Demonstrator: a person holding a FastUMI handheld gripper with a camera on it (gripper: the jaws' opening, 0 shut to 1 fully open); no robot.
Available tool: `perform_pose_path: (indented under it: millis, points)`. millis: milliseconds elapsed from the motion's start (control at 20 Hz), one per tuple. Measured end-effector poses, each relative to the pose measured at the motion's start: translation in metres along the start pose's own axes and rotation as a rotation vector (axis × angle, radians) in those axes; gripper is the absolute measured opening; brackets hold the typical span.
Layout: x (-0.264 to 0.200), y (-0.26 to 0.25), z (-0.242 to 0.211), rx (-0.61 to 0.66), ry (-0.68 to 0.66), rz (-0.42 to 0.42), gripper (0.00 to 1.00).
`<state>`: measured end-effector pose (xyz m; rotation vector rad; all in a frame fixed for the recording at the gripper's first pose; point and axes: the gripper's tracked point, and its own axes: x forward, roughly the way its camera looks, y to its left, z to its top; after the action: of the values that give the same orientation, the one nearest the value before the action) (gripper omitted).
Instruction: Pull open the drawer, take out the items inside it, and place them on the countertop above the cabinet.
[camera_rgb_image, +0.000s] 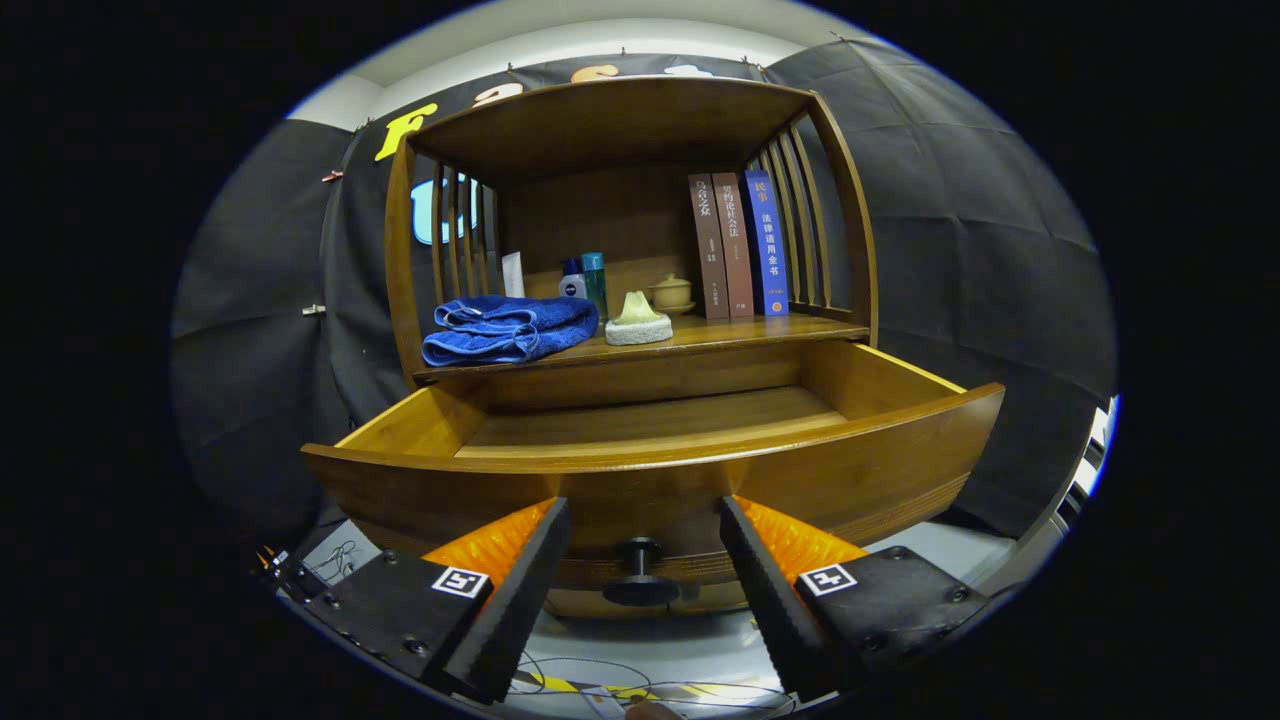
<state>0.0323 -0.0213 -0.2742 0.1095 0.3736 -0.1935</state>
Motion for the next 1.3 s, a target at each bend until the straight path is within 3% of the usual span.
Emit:
perform_pose_path:
  millis: [1300]
  points:
    - [0.158,0.007,0.042,-0.03,0.007,-0.007,0.99]
